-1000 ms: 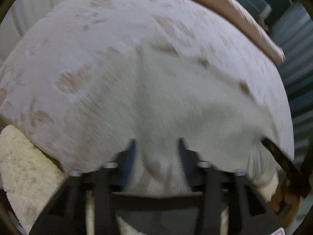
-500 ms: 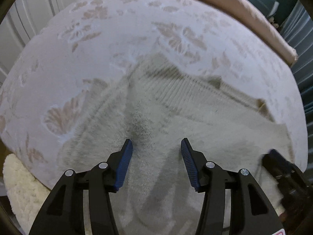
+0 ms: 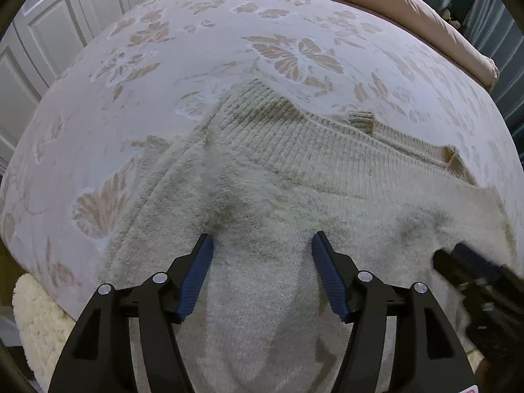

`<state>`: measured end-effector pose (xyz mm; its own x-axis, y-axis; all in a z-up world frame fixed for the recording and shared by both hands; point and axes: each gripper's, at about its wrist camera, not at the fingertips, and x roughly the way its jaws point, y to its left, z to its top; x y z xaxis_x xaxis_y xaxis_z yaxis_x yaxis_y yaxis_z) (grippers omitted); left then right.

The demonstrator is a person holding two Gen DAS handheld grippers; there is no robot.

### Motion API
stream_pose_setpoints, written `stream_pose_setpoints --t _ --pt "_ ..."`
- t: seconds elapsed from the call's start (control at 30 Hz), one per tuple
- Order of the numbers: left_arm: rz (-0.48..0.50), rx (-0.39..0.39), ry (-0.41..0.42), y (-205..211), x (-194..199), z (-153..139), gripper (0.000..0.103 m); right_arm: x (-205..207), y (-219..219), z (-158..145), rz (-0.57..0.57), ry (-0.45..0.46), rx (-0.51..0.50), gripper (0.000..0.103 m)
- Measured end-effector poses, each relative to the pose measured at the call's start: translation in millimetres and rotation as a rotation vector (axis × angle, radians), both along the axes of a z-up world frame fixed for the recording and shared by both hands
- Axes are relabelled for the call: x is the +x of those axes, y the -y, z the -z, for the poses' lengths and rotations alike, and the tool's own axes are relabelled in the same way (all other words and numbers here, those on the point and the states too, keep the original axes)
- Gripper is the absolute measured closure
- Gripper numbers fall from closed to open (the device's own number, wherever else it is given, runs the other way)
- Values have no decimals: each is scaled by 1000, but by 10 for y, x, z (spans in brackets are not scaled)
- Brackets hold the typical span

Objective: Fold small clothes

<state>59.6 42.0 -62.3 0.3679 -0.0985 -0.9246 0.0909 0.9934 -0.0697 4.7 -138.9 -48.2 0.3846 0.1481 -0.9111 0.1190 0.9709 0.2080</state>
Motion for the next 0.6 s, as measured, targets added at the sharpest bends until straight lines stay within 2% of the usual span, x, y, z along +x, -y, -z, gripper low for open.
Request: stream_pose_setpoints --t 0.07,0.23,0.3,0.37,0.43,0.5,0.6 --pt "6 2 4 3 4 16 39 41 -47 124 -5 -7 -17 55" --pt "4 -32 3 -57 27 26 37 290 -238 178 -56 2 -137 43" --pt "0 -46 1 -83 43 35 35 330 -192 164 -50 9 -116 42" --pt "1 -60 -4 -91 43 5 36 265 -44 43 -8 22 -31 45" --pt "-20 -121 -4 -175 49 -91 36 154 119 -123 30 70 -2 46" --pt "-58 -187 6 -310 111 -187 36 -6 364 -317 89 122 -67 45" --pt "-101 -191 19 -466 338 -220 36 -133 905 -397 200 130 -154 43"
